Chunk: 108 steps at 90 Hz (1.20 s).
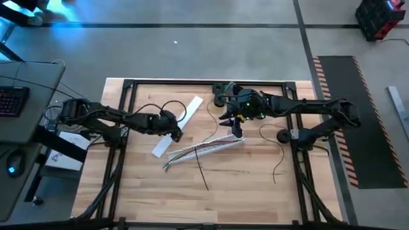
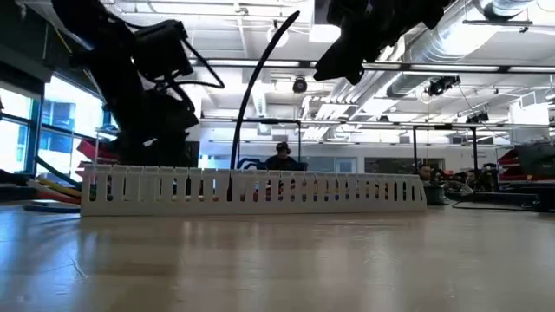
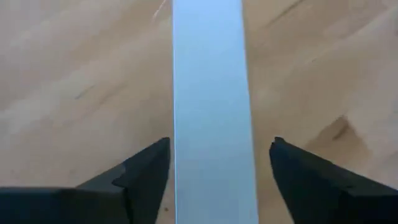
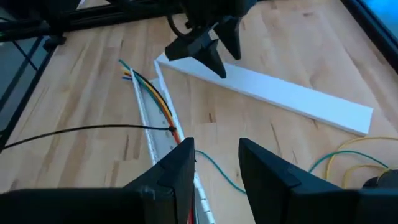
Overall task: Ziptie cables
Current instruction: Close the white cable duct
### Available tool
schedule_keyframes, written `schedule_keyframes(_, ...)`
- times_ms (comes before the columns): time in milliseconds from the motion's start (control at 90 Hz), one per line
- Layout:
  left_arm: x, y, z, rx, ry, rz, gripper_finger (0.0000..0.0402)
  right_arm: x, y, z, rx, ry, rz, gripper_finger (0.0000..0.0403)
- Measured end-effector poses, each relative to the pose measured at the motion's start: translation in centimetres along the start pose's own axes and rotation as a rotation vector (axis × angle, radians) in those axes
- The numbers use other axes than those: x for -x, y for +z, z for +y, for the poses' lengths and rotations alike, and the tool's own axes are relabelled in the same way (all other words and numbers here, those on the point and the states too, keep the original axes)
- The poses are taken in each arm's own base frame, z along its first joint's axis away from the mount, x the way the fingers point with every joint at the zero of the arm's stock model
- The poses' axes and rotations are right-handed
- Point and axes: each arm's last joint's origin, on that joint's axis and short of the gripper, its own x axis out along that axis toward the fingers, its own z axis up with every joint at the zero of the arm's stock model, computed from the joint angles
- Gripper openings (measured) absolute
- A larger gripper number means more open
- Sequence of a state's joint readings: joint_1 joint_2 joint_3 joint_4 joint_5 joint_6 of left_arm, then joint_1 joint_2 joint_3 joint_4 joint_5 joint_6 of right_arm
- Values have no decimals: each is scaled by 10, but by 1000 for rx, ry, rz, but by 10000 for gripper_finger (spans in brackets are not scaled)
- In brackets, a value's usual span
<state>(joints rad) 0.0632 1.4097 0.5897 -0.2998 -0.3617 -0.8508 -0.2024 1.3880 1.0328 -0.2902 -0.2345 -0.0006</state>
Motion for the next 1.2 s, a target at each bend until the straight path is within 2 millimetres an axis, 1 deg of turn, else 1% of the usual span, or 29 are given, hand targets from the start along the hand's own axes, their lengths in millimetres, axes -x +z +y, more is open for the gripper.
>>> schedule_keyframes(67,-4,-5,-3,15,9,-18,277,0,-1,0,0,0,7,110)
schedule_keyframes(156,-9,-10,-10,23,16,-68,279,-2,-2,-1,0,0,15,110)
schedule_keyframes(300,-21,-23,-18,2,102,-160,280,-5,-3,-1,-3,0,24,110)
schedule_keyframes(389,-31,-31,-18,32,156,-175,280,-7,-3,-2,-7,0,24,110)
schedule_keyframes(522,-41,-39,-19,55,197,-183,280,-8,-4,-2,-8,0,30,110)
schedule_keyframes(589,-43,-41,-20,53,200,-189,277,-8,-4,-2,-9,0,33,110)
schedule_keyframes(656,-43,-43,-21,47,200,-187,263,-8,-4,-2,-8,1,31,110)
schedule_keyframes(800,-43,-43,-21,34,194,-177,206,-8,-3,-2,-5,0,24,110)
schedule_keyframes(922,-40,-42,-21,34,174,-151,206,-8,0,-2,2,0,-11,110)
schedule_keyframes(989,-34,-40,-20,38,148,-133,206,-8,3,-2,-1,0,-40,110)
schedule_keyframes(1200,-5,-29,-17,48,45,-82,206,-7,7,-2,-10,1,-74,110)
